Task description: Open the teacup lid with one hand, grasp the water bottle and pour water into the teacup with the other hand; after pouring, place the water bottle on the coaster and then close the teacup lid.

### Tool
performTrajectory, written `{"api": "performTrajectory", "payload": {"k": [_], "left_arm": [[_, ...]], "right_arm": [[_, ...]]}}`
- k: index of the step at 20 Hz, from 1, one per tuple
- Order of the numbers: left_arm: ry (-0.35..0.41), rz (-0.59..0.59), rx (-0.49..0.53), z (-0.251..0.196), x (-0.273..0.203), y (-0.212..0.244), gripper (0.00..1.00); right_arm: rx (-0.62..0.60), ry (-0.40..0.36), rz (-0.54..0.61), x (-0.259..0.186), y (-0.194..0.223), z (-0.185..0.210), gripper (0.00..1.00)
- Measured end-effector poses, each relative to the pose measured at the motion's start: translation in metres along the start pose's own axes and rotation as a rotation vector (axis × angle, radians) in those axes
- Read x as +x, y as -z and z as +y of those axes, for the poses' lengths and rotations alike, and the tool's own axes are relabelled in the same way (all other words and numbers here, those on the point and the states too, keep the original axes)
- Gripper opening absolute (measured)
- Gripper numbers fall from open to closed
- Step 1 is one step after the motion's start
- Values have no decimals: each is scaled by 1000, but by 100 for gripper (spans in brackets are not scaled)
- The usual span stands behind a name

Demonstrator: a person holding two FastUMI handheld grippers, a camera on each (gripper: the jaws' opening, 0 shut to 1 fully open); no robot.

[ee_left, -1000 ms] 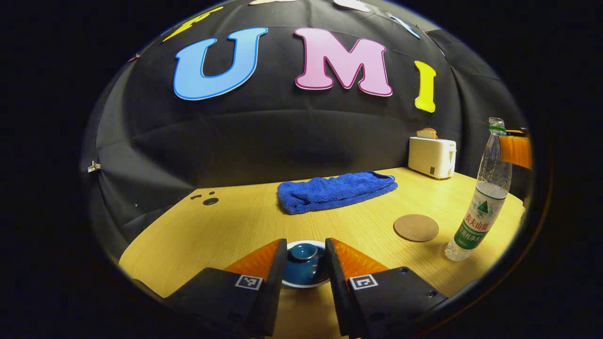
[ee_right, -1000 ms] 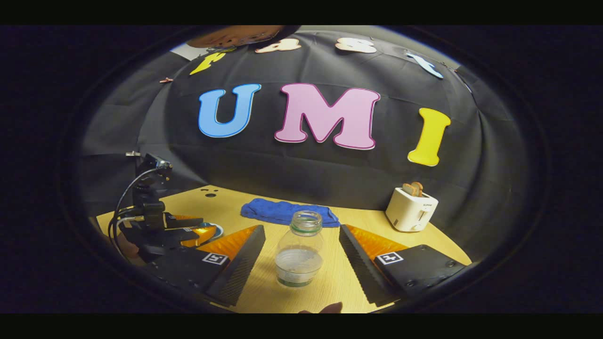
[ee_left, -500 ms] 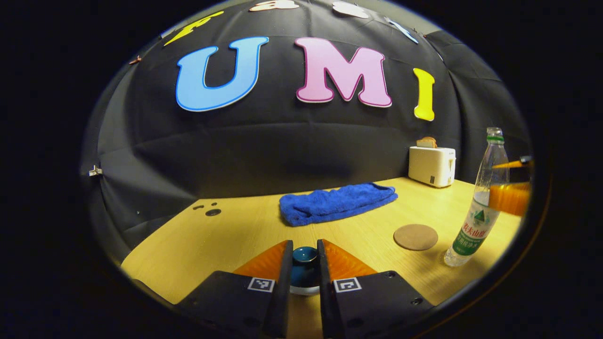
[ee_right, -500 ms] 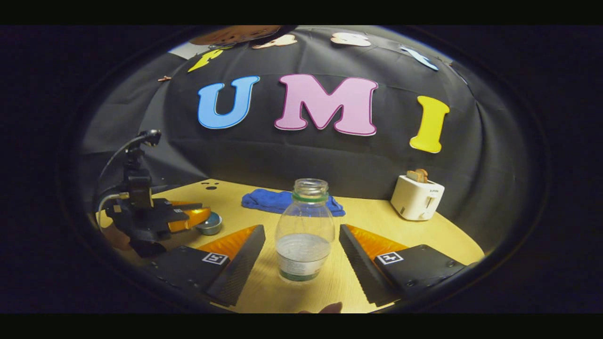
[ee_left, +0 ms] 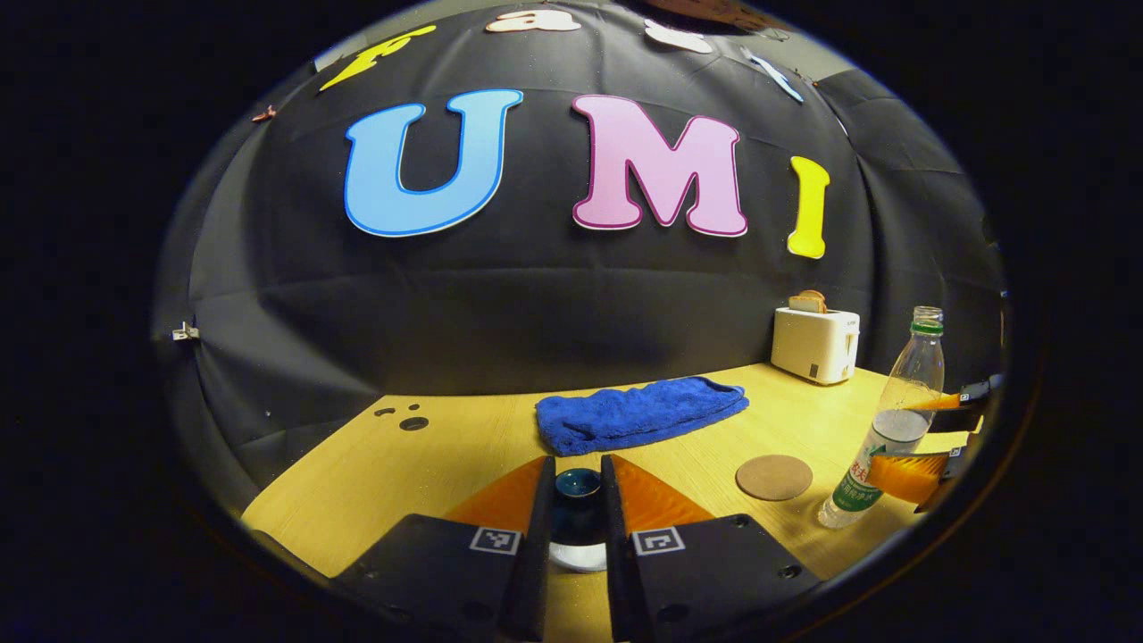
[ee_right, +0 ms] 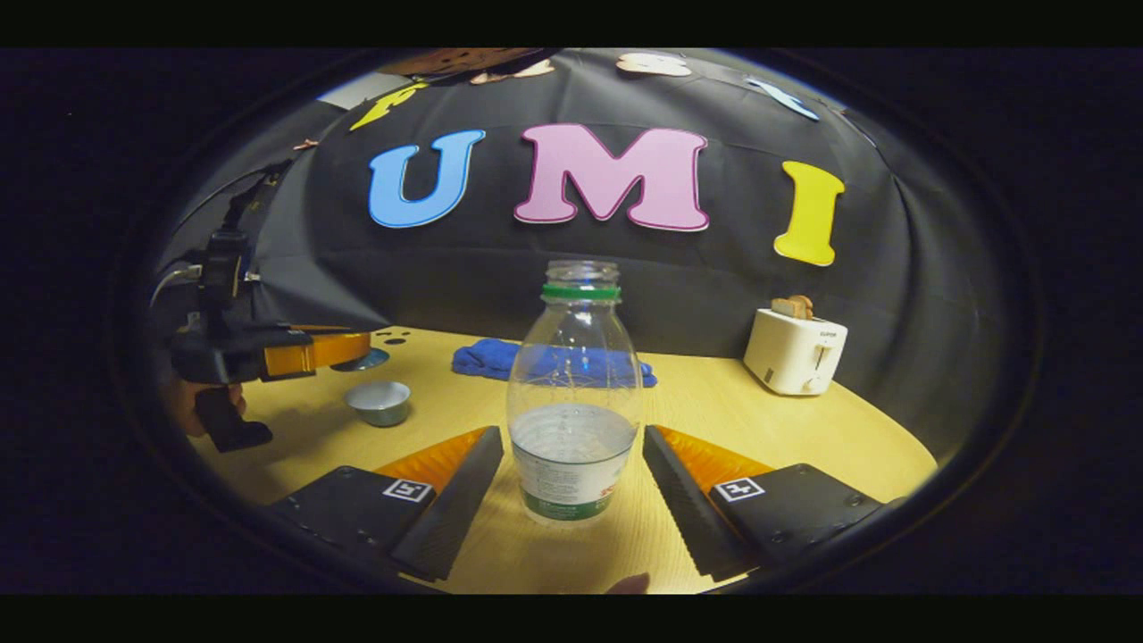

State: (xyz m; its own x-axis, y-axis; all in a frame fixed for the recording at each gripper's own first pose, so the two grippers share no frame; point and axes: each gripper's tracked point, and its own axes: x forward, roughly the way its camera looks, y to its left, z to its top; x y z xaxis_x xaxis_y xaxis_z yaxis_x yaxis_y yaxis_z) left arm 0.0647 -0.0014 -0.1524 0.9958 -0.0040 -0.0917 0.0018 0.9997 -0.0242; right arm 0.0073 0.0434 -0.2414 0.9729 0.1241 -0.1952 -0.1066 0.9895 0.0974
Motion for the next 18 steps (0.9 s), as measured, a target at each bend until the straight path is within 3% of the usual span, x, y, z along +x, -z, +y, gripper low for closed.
{"api": "performTrajectory", "payload": {"k": [1,3,4,5,6,7,9,14,17,18], "left_arm": [[-3,4,0,1,0,2,27],[-10,17,-7,5,0,7,31],[-18,21,-8,8,0,8,27],[-24,23,-7,10,-1,8,31],[-32,25,-7,13,-2,9,34],[-39,25,-7,15,-3,9,31],[-48,26,0,19,-7,7,34],[-44,25,6,24,-17,-3,31],[-74,20,-9,31,-29,-14,27],[-85,24,-10,33,-33,-16,31]], "right_arm": [[-1,1,6,1,2,-1,98],[9,-7,26,7,8,0,98],[17,-4,36,10,6,3,95],[20,-8,59,17,8,3,79],[13,-11,78,19,5,4,79],[-6,-13,93,20,2,5,77],[-67,-11,73,21,-14,8,76],[-200,3,39,35,-56,12,72],[-271,10,29,49,-73,12,76],[-306,2,34,54,-75,15,76]]}}
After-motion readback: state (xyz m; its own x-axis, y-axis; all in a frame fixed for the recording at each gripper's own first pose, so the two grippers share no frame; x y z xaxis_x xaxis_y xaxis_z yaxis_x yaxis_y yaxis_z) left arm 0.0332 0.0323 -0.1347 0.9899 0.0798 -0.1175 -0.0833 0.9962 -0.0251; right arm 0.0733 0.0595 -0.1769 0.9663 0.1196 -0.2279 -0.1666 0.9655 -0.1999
